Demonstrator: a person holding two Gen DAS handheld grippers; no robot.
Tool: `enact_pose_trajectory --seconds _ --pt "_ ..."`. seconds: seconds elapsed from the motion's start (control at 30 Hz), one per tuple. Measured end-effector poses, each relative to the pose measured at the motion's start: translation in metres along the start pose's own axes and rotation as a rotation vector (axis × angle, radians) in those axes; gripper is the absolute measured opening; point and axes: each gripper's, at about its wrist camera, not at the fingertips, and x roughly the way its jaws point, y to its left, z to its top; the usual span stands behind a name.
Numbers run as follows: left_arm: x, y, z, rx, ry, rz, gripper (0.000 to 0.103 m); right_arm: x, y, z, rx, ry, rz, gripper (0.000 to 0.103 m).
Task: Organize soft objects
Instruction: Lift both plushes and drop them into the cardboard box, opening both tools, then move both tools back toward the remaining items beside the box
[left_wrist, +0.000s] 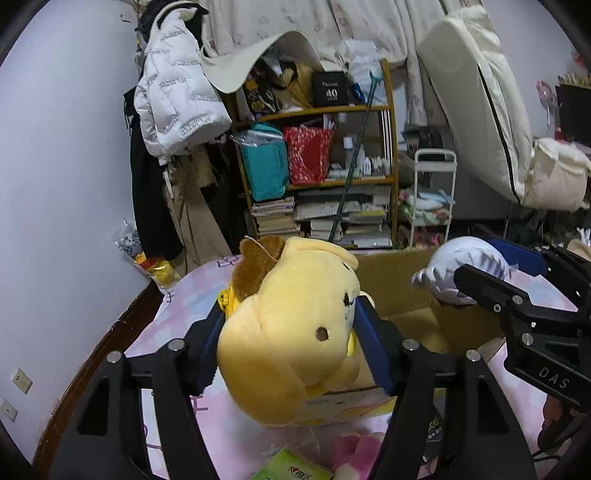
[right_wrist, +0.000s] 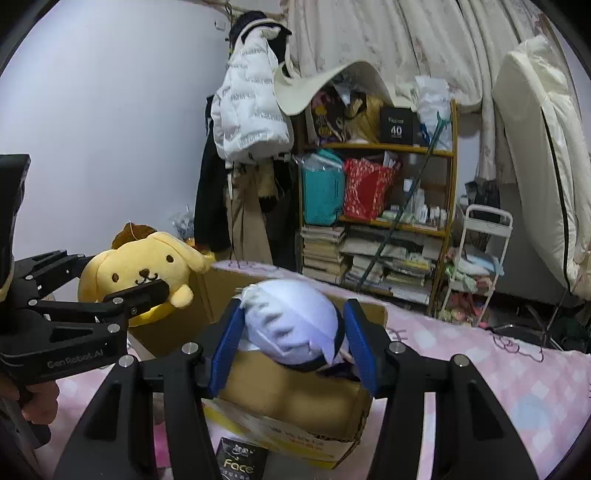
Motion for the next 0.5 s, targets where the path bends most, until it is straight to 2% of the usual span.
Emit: enact_pose_trajectory --seconds 0.13,0.23,0.37,0.47,0.5 --pt "0.006 -0.003 -0.003 0.000 0.022 -0.002 0.073 0.002 -0.005 -0.002 0.023 0.013 0.009 0.060" --pt "0.003 -0.001 -0.004 -0.012 0.018 0.017 0.086 0.000 -0.007 -0.001 0.033 0.008 0.007 0.072" --pt "-0.003 0.003 -0.003 -0.023 0.023 0.029 0.088 -0.003 -0.008 -0.001 0.043 0.010 0.005 0.078" --pt "-0.009 0.007 -0.003 -0.030 0.025 0.039 0.094 -0.008 -0.008 -0.001 0.047 0.009 0.001 0.092" --pt "-0.012 0.009 -0.004 -0.036 0.025 0.042 0.096 -0.011 -0.007 -0.002 0.050 0.006 0.001 0.092"
